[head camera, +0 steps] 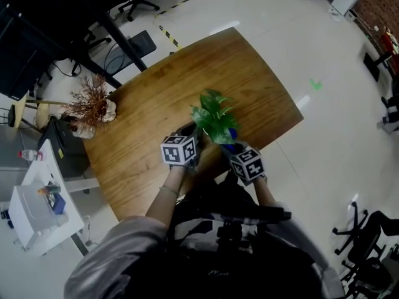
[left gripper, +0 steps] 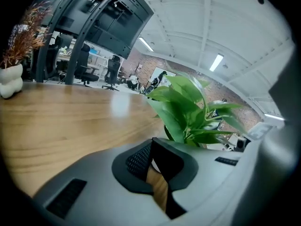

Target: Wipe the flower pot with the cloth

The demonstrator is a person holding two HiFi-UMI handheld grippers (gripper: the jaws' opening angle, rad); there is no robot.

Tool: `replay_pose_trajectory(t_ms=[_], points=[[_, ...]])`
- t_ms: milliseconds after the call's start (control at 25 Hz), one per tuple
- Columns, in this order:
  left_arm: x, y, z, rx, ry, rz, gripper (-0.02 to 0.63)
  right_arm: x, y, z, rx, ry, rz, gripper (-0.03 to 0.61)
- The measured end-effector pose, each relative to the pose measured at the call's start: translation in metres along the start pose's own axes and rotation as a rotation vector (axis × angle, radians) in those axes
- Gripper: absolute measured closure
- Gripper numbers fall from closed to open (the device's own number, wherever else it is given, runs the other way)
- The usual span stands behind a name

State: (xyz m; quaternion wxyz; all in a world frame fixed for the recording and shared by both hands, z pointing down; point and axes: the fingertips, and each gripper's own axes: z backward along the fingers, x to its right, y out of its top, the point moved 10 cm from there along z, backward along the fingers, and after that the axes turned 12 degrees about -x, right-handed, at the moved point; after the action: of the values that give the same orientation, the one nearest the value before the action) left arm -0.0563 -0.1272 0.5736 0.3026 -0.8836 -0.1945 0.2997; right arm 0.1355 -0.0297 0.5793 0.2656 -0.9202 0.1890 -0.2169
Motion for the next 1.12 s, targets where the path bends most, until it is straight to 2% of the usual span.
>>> replay_pose_trajectory(t_ms=[200,360,520,640,920,1120], points=[[0.006,-0.021,0.020,-0.009,0.016,0.037,0.607,0.027,-0.004,0.027,0.025,-0.043,0.014,0.522],[0.018,-0.042,0.023,-0.043,-0.022,0.050,0.607,0.045,0.015,0.036,0.056,-0.068,0.090,0.522],[0.032,-0.047,0.014,-0.056,-0.058,0.045,0.608,0.048,0.041,0.032,0.086,-0.031,0.166,0.522],[0.039,-0.044,0.008,-0.057,-0.070,0.030,0.607,0.044,0.048,0.028,0.064,-0.007,0.179,0.522],[0.028,-0.042,0.009,-0.050,-0.041,0.043,0.607,0.030,0.031,0.011,0.010,0.027,0.147,0.522],[0.007,-0.033,0.008,-0.019,0.003,0.067,0.607,0.013,0.021,-0.011,-0.022,0.073,0.173,0.522]])
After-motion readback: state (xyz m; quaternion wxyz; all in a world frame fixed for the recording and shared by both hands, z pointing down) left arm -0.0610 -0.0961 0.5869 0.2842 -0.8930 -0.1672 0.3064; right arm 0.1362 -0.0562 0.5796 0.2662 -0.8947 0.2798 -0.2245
